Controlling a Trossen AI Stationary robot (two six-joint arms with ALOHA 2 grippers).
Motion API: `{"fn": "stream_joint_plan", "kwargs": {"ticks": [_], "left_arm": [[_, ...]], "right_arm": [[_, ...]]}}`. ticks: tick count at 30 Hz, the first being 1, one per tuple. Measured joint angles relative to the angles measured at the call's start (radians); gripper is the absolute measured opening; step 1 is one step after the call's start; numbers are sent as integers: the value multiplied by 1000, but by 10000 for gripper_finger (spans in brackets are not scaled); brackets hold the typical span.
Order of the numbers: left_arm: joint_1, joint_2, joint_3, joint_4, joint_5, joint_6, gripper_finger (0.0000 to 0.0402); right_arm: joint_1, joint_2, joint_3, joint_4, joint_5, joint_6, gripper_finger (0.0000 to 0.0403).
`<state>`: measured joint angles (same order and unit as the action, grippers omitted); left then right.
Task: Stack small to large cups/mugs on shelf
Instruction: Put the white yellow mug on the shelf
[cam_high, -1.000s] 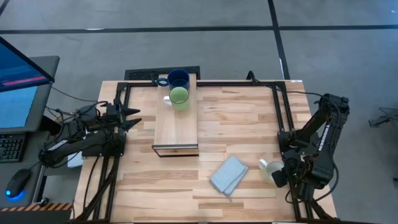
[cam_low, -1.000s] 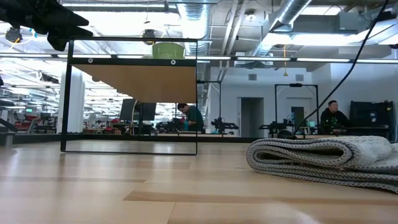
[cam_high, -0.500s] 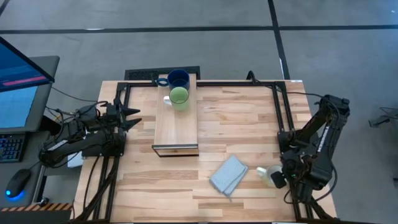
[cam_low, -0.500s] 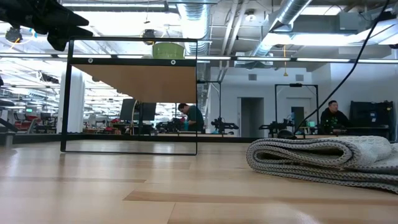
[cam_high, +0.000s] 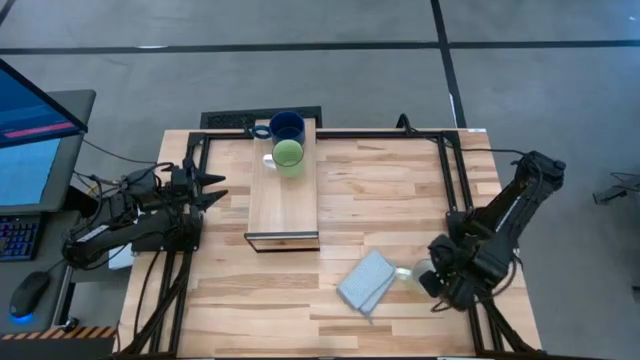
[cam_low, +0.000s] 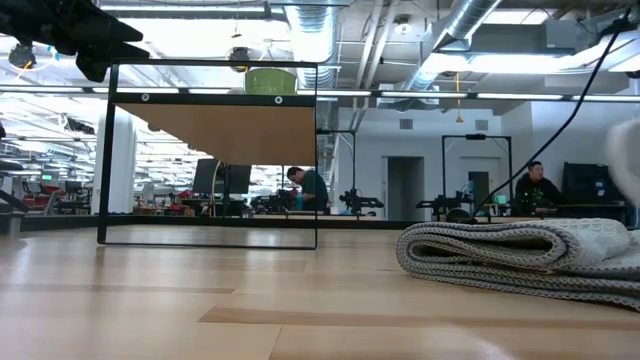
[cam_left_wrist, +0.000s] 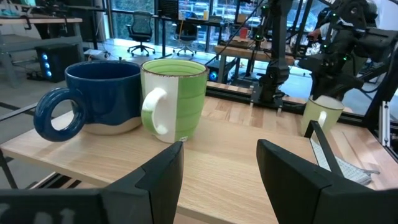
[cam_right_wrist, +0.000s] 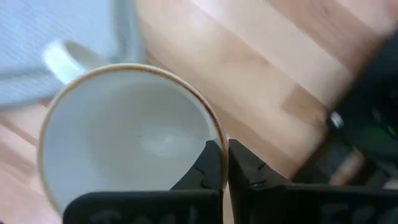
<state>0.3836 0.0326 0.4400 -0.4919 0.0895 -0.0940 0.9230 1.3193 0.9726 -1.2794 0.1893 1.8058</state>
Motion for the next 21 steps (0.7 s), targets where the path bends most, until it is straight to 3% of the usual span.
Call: {"fn": "stream_joint_plan", "kwargs": {"ticks": [10, 21], "left_arm": [[0, 0, 0, 0, 0, 0, 195], [0, 0, 0, 0, 0, 0, 195]], "right_arm": [[-191, -36, 7, 24, 26, -320, 15], [-352, -38, 169, 69, 46, -624, 15]]}}
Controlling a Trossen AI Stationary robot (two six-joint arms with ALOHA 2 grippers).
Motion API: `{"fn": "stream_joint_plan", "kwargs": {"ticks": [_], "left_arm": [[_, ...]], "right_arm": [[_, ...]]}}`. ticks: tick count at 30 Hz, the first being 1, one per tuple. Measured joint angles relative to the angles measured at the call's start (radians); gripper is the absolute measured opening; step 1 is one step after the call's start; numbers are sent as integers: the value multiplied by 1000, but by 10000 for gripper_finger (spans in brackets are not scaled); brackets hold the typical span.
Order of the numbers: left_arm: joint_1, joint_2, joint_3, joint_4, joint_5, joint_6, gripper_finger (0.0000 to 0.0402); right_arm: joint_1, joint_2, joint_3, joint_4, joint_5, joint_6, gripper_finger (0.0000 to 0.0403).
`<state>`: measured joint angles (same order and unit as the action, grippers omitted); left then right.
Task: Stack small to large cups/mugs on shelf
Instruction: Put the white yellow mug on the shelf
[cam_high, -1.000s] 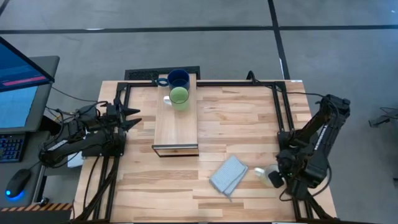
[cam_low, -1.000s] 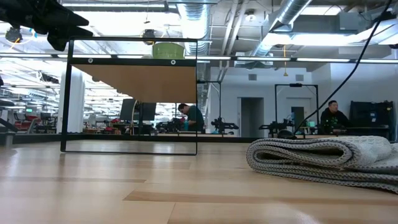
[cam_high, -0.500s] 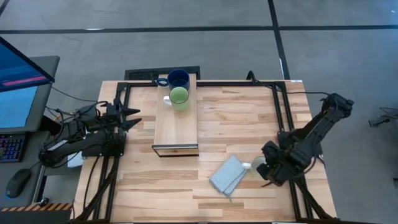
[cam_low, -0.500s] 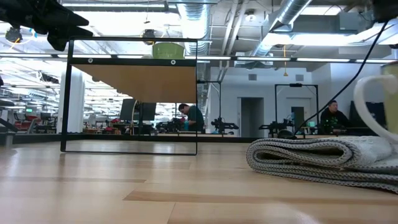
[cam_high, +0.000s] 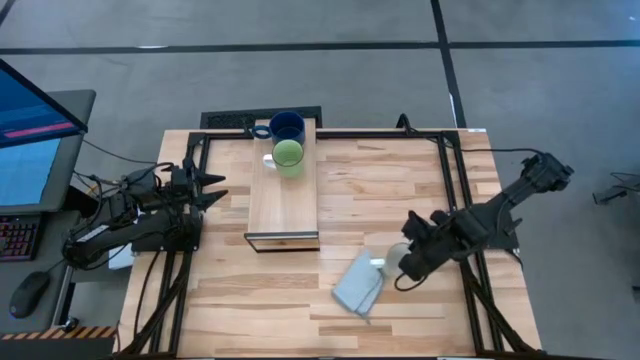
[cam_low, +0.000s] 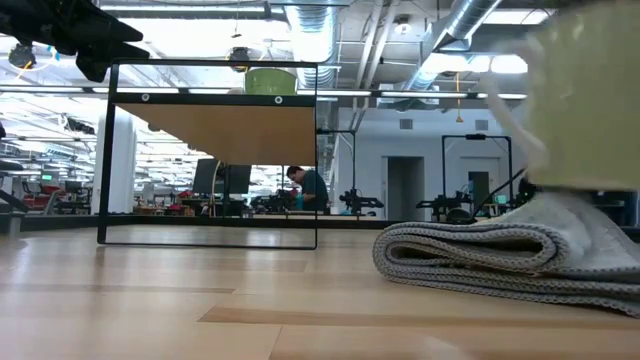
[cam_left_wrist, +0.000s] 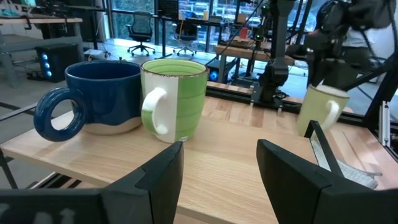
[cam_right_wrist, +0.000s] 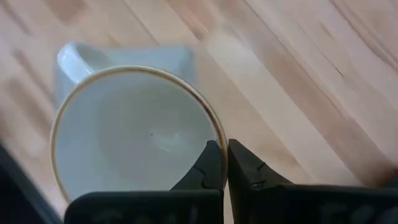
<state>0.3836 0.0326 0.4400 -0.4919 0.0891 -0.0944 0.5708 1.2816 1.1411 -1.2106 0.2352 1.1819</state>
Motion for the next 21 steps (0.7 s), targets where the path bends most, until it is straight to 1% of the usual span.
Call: {"fn": "stream_joint_plan", "kwargs": {"ticks": [8, 12, 14, 17, 21], "left_arm": [[0, 0, 0, -4, -26, -5, 195], [0, 0, 0, -4, -26, -6, 195], [0, 0, 0, -4, -26, -7, 195], [0, 0, 0, -4, -26, -7, 195], [0, 0, 0, -4, -26, -7, 195]], "right_arm": [[-105, 1, 23, 277, -3, -258, 15], [-145, 35, 25, 358, -27, -361, 15], [-165, 61, 25, 395, -39, -410, 15], [-189, 124, 49, 447, -84, -488, 15], [-204, 236, 150, 448, -134, -595, 15]]}}
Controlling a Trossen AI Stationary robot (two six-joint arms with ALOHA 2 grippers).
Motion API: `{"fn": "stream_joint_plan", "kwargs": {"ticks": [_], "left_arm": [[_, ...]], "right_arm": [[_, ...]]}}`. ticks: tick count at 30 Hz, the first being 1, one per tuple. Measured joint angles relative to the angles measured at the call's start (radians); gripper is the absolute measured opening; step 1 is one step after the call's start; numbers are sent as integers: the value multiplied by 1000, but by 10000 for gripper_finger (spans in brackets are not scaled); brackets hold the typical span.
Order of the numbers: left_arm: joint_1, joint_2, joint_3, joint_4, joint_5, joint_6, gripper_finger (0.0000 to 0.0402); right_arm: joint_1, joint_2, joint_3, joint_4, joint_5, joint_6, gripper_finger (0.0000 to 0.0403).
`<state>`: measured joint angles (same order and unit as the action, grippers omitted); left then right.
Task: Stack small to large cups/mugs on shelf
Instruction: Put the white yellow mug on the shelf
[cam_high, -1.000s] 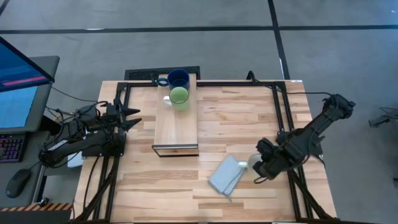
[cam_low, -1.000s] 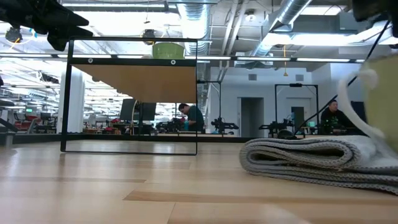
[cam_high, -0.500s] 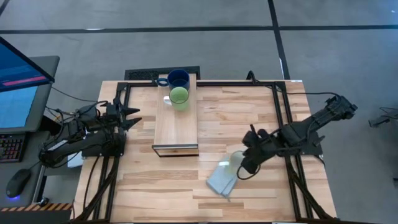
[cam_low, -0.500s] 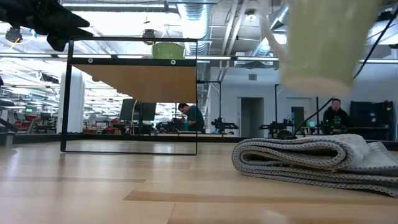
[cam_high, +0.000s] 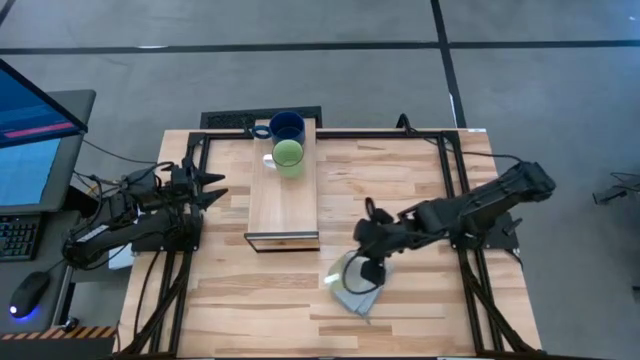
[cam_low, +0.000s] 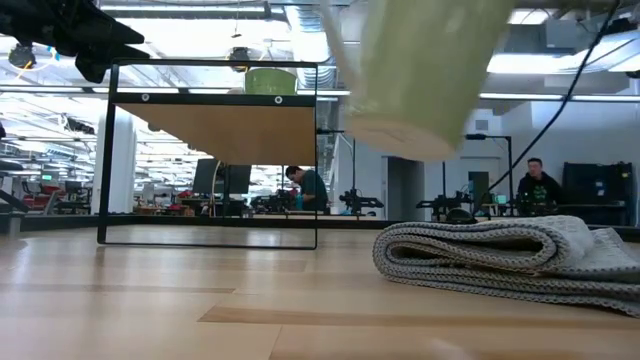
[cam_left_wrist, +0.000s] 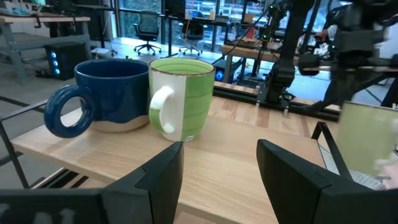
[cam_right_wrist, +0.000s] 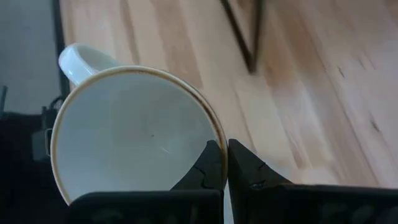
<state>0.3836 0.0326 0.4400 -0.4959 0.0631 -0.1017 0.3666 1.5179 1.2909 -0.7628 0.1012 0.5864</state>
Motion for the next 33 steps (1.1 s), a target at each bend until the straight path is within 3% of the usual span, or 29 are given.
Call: {"fn": "stream_joint_plan", "kwargs": {"ticks": [19, 25, 33], "left_arm": [[0, 0, 0, -1, 0, 0, 195], [0, 0, 0, -1, 0, 0, 195], [0, 0, 0, -2, 0, 0, 195]], "right_arm": [[-77, 505, 623, -320, -42, -179, 15], [-94, 592, 721, -360, -94, -124, 15], [-101, 650, 731, -378, -108, -81, 15]]}}
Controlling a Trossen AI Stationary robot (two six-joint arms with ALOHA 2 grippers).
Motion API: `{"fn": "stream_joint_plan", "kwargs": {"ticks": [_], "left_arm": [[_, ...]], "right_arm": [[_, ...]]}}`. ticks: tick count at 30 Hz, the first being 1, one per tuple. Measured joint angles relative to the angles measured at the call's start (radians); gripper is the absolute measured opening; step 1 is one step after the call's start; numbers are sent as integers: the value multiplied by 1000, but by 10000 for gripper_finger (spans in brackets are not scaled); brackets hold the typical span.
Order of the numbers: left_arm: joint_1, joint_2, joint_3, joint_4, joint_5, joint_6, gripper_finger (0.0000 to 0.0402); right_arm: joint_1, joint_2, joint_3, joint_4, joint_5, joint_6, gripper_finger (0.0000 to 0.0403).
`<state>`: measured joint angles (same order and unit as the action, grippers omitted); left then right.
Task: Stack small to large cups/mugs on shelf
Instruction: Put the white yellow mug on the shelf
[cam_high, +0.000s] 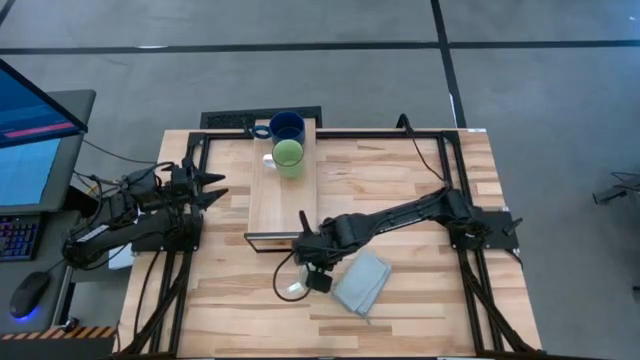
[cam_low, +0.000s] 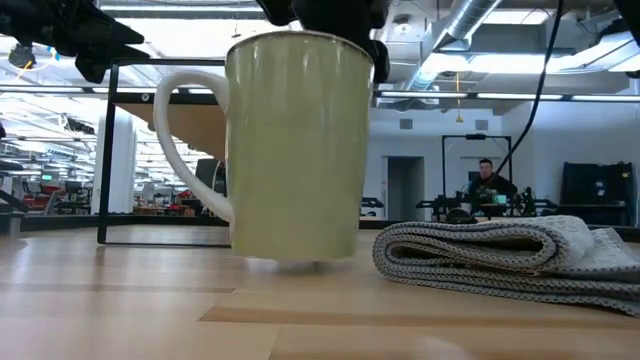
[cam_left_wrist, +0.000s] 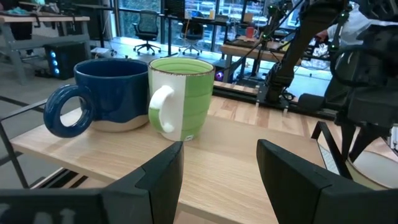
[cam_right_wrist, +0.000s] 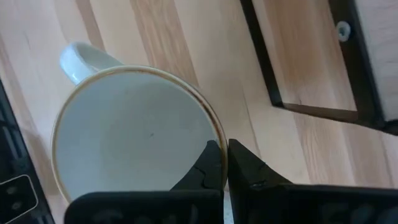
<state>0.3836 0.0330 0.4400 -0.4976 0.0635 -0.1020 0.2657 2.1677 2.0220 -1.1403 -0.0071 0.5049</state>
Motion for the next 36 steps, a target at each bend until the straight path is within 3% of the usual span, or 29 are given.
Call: {"fn": "stream_joint_plan", "kwargs": {"ticks": [9, 36], "left_arm": [[0, 0, 0, 0, 0, 0, 195], [0, 0, 0, -1, 1, 0, 195]], "right_arm": [[0, -2, 0, 72, -19, 21, 15], [0, 37, 0, 75, -48, 19, 29]]}}
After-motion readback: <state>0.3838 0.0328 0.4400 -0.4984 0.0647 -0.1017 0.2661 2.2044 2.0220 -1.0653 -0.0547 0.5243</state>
